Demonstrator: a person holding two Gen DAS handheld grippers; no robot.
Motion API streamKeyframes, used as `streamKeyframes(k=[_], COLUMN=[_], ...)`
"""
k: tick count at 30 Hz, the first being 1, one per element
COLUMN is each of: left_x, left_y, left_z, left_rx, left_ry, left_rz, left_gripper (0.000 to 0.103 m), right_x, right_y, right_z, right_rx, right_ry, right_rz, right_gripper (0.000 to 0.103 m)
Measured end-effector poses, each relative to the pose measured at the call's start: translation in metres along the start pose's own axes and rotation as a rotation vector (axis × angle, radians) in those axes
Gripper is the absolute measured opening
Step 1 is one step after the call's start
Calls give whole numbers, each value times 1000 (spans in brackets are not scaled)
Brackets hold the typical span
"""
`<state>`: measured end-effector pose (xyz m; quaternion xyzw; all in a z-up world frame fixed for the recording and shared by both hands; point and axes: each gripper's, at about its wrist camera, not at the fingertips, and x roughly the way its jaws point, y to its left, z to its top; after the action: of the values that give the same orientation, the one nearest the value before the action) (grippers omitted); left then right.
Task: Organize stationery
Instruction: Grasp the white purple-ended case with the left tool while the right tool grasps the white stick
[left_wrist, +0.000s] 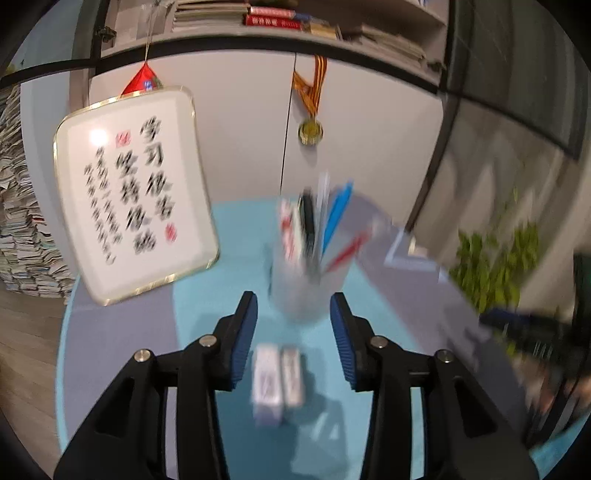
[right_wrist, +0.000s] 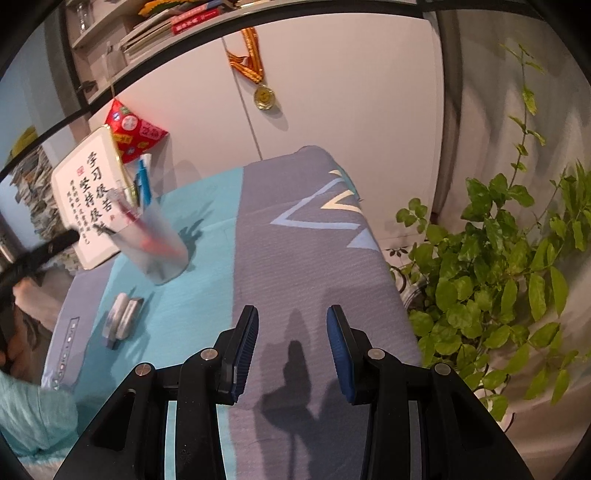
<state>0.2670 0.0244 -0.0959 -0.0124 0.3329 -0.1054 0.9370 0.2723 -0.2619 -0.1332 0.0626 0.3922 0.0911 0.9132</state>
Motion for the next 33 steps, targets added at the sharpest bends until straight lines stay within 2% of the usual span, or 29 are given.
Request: streamKeyframes(k=[3, 6, 10, 14, 16, 23, 28, 31, 33], left_x=[8, 23, 37, 49, 49, 23, 1, -8, -16], left_y=[2, 6, 8, 18, 21, 33, 31, 30, 32], left_z=[-29, -56, -70, -69, -68, -85, -104, -110, -110], left_rx=[44, 54, 61, 10, -22, -101, -112, -103, -98], left_ry=[77, 171, 210, 216, 213, 262, 244, 221, 191], left_rz=[30, 24, 21, 12, -7, 1, 4, 5, 7], left_gripper=[40, 40, 40, 38, 22, 23, 23, 31, 40], right_x=[-2, -5, -13, -18, -18, -4, 27, 51, 64], right_y=[14, 32, 56, 71, 79, 109, 142, 162, 171], right_z=[-2, -5, -11, -15, -17, -19, -11, -1, 4], right_rx=[-23, -63, -130, -173, -192, -237, -213, -166, -141], right_ry=[9, 19, 24, 30, 42, 101, 182, 235, 259], right_rz=[13, 25, 24, 23, 27, 56, 100, 116, 86], right_gripper=[39, 39, 39, 39, 39, 39, 39, 39, 39])
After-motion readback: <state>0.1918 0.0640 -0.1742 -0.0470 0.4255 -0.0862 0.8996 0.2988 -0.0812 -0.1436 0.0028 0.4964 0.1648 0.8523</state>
